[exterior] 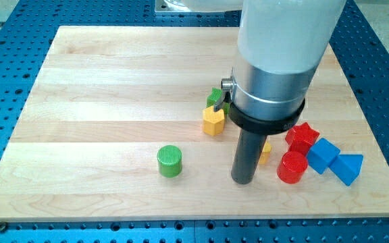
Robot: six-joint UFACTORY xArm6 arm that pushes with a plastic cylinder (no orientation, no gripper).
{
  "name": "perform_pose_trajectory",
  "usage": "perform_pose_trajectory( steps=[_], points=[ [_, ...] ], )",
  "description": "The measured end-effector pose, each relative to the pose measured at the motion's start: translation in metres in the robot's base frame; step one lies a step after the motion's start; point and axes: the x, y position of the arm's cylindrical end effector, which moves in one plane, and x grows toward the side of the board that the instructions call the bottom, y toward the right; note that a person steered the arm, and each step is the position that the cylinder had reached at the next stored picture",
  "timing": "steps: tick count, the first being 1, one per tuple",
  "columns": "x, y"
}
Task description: Move the green star to the red circle
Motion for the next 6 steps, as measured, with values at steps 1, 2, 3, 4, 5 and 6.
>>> perform_pose_trajectory(
  steps=[1, 2, 3, 4, 5, 6],
  points=[
    [-0.041, 0.004],
    [-0.064, -0.006],
    [-0.054, -0.002],
    [-0.054, -0.001],
    [-0.055, -0.001],
    [-0.066, -0.016]
  ],
)
